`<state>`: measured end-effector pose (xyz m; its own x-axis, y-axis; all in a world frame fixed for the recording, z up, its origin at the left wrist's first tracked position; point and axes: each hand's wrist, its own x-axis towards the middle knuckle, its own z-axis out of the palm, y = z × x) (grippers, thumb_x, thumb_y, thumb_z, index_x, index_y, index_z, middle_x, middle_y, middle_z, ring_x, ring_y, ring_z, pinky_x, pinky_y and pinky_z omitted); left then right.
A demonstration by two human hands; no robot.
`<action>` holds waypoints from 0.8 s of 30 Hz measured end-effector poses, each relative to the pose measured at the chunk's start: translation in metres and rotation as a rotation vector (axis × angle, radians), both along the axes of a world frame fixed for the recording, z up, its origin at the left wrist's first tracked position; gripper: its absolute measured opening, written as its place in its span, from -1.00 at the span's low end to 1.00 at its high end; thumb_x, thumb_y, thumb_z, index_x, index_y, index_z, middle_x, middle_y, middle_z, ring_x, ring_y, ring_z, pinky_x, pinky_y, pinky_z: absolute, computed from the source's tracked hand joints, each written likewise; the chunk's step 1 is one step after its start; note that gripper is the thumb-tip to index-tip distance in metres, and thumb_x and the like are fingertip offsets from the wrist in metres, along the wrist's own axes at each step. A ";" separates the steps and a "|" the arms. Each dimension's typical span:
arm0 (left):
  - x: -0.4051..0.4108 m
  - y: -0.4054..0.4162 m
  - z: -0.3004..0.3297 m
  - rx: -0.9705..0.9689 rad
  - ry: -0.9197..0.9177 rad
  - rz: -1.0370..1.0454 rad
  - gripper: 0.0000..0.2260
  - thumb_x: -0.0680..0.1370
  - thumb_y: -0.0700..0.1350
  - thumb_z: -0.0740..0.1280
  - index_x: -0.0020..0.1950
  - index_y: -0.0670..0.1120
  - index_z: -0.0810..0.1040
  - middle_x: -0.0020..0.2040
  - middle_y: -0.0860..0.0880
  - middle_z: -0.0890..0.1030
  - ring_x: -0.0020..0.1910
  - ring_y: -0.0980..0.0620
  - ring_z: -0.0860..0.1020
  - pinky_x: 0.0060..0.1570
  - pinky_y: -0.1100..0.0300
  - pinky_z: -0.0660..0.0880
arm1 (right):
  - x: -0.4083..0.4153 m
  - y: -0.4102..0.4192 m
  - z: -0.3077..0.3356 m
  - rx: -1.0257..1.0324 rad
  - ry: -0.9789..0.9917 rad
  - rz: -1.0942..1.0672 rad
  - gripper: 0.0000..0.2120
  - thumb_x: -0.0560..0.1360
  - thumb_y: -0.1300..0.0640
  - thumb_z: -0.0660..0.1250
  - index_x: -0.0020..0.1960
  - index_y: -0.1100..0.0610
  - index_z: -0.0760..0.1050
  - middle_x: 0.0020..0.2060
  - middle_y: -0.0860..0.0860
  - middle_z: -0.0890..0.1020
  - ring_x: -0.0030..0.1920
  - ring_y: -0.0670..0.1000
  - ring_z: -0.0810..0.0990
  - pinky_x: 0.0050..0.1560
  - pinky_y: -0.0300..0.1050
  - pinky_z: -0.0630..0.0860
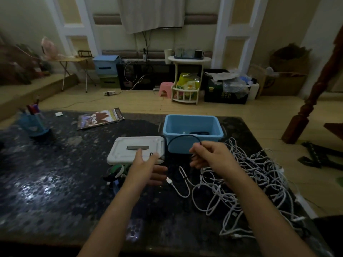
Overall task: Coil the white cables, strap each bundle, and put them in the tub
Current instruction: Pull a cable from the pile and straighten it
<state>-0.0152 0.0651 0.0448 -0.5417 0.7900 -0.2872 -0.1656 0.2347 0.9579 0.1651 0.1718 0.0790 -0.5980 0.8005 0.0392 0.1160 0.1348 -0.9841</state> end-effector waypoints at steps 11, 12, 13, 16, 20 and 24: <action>0.025 -0.004 -0.003 0.173 0.447 -0.389 -0.83 0.65 -0.18 0.27 0.03 -0.12 0.67 -0.07 0.00 0.72 -0.07 0.13 0.66 -0.04 0.30 0.55 | -0.012 -0.011 0.022 -0.348 0.509 -0.153 -0.77 0.64 0.10 0.25 0.02 0.26 0.55 -0.25 0.10 0.71 -0.20 -0.02 0.73 -0.18 -0.22 0.66; 0.023 -0.002 -0.004 0.187 0.433 -0.324 -0.81 0.66 -0.21 0.25 0.02 -0.15 0.66 -0.09 -0.04 0.73 -0.10 0.07 0.68 -0.07 0.25 0.58 | -0.010 -0.009 0.019 -0.356 0.517 -0.159 -0.75 0.64 0.08 0.24 0.03 0.26 0.56 -0.23 0.10 0.71 -0.17 -0.01 0.74 -0.15 -0.20 0.67; 0.021 -0.001 -0.003 0.215 0.408 -0.265 -0.80 0.67 -0.22 0.22 0.01 -0.15 0.65 -0.10 -0.08 0.73 -0.13 0.01 0.69 -0.08 0.16 0.61 | -0.008 -0.007 0.018 -0.352 0.492 -0.160 -0.74 0.64 0.07 0.24 0.05 0.26 0.56 -0.20 0.10 0.72 -0.14 0.01 0.74 -0.12 -0.18 0.68; 0.017 0.001 0.004 0.291 0.315 -0.121 -0.79 0.68 -0.20 0.19 0.02 -0.14 0.62 -0.11 -0.10 0.73 -0.14 -0.11 0.70 -0.08 0.04 0.64 | -0.004 -0.001 0.001 -0.194 0.143 -0.102 -0.79 0.61 0.02 0.31 0.08 0.15 0.60 -0.06 0.12 0.71 -0.14 0.00 0.73 -0.15 -0.18 0.65; 0.013 -0.002 0.010 0.340 0.224 -0.011 -0.78 0.69 -0.15 0.17 0.04 -0.17 0.60 -0.08 -0.12 0.73 -0.11 -0.14 0.71 -0.14 0.11 0.65 | -0.002 0.000 -0.035 0.164 -0.473 0.157 -0.68 0.49 -0.15 0.44 0.16 -0.01 0.59 -0.03 -0.06 0.69 -0.12 -0.09 0.69 -0.06 -0.15 0.62; 0.011 -0.002 0.011 0.368 0.116 0.031 -0.78 0.69 -0.14 0.17 0.07 -0.21 0.58 -0.04 -0.18 0.72 -0.07 -0.16 0.71 -0.17 0.13 0.66 | -0.013 -0.013 -0.055 0.345 -0.693 0.227 -0.51 0.45 -0.26 0.43 0.29 -0.06 0.52 0.02 -0.13 0.65 -0.01 -0.11 0.62 0.04 -0.13 0.54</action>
<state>-0.0043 0.0627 0.0563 -0.5791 0.8116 0.0770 -0.0528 -0.1316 0.9899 0.1526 0.1585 0.0240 -0.7233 0.6674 -0.1774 0.6184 0.5116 -0.5966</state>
